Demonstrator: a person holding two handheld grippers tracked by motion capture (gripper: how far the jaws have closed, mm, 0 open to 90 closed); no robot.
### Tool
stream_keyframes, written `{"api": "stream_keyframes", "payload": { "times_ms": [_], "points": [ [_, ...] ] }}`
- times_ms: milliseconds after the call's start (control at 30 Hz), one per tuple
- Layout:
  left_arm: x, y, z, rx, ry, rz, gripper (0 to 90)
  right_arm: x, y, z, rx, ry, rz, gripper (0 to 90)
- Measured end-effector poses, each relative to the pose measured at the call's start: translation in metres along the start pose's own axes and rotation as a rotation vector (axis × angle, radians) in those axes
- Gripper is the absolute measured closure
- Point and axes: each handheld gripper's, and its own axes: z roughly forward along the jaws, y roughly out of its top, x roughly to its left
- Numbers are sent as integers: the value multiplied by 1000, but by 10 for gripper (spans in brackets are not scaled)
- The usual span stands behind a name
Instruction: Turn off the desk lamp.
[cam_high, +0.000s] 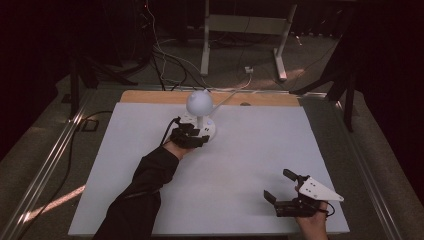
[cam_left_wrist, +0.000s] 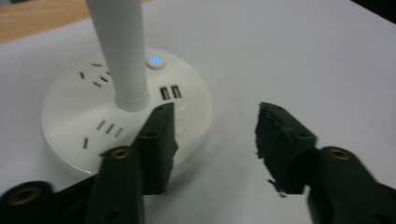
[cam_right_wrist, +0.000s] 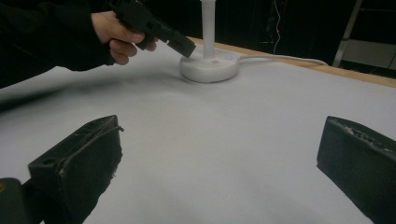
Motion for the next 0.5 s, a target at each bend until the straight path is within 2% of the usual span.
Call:
{"api": "stream_keyframes", "payload": {
  "times_ms": [67, 267, 367, 433, 500],
  "points": [
    [-1, 0, -4, 3, -5, -3, 372, 0, 0, 0, -2, 0, -2, 0],
    [-1, -3, -16, 26, -17, -5, 226, 0, 0, 0, -2, 2, 2, 0],
    [1, -6, -24, 43, -41, -2, 114, 0, 1, 1, -3, 4, 1, 0],
    [2, -9, -29, 47, -60, -13, 50, 0, 1, 2, 0, 7, 1, 0],
    [3, -13, -35, 49, -75, -18, 22, 0, 0, 3, 1, 8, -1, 0]
  ]
}}
